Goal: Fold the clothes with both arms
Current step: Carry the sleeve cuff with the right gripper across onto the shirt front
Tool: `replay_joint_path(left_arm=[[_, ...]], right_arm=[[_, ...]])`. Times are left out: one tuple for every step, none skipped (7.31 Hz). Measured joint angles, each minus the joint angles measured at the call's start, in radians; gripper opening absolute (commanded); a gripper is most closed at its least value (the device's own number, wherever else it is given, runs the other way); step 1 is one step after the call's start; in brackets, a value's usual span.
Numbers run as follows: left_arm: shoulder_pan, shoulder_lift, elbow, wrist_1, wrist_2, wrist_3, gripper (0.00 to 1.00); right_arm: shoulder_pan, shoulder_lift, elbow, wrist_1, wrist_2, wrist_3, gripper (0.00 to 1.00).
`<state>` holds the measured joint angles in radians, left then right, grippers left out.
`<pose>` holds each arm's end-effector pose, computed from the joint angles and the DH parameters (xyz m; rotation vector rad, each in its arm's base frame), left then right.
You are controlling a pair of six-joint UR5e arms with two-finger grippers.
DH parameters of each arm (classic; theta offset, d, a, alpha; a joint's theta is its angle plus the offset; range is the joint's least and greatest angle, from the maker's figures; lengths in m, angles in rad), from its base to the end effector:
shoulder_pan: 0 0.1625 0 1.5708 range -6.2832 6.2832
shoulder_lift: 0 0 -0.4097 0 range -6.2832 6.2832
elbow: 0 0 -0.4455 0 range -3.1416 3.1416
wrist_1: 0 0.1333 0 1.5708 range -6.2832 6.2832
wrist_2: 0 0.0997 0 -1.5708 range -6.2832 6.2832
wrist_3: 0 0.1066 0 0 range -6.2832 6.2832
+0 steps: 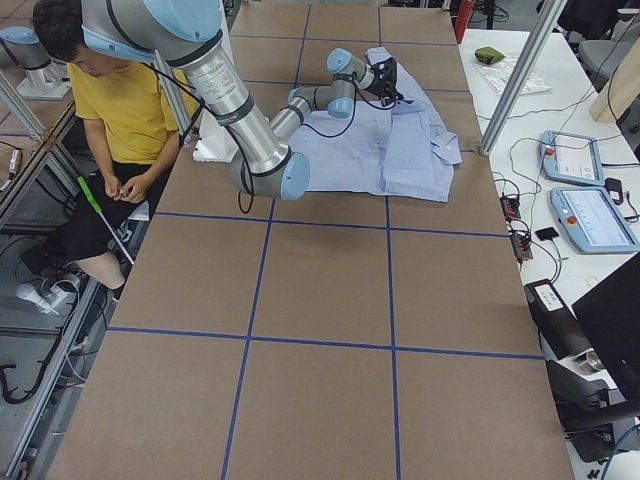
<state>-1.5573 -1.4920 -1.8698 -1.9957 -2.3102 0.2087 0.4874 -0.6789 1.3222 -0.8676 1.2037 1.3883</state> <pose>-0.0543 -0.5303 0.4766 0.6860 0.6540 0.4437 -0.6216 -0.5237 0.0775 0.7370 -1.1661 0.5023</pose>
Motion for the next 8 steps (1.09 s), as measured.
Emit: replay_joint_path(left_arm=[[0.0,0.0,0.002,0.0,0.0,0.0,1.0],[0.0,0.0,0.004,0.0,0.0,0.0,1.0],[0.0,-0.001,0.005,0.0,0.0,-0.001,1.0],[0.0,-0.001,0.006,0.0,0.0,0.0,1.0],[0.0,-0.001,0.008,0.0,0.0,0.0,1.0],[0.0,-0.001,0.01,0.0,0.0,0.0,1.0],[0.0,-0.001,0.011,0.0,0.0,0.0,1.0],[0.001,-0.001,0.012,0.0,0.0,0.0,1.0]], right_arm=[[-0.038,0.038,-0.059,-0.002,-0.037,0.007,0.0],[-0.068,0.063,-0.098,-0.03,-0.061,0.011,0.0],[-0.084,0.098,-0.12,-0.125,-0.069,0.014,0.0],[-0.092,0.134,-0.13,-0.25,-0.07,0.015,0.0],[-0.095,0.171,-0.147,-0.352,-0.063,0.016,0.47],[-0.096,0.219,-0.182,-0.42,-0.052,0.023,0.98],[-0.096,0.261,-0.218,-0.46,-0.044,0.04,0.99],[-0.094,0.294,-0.24,-0.494,-0.028,0.067,0.99]])
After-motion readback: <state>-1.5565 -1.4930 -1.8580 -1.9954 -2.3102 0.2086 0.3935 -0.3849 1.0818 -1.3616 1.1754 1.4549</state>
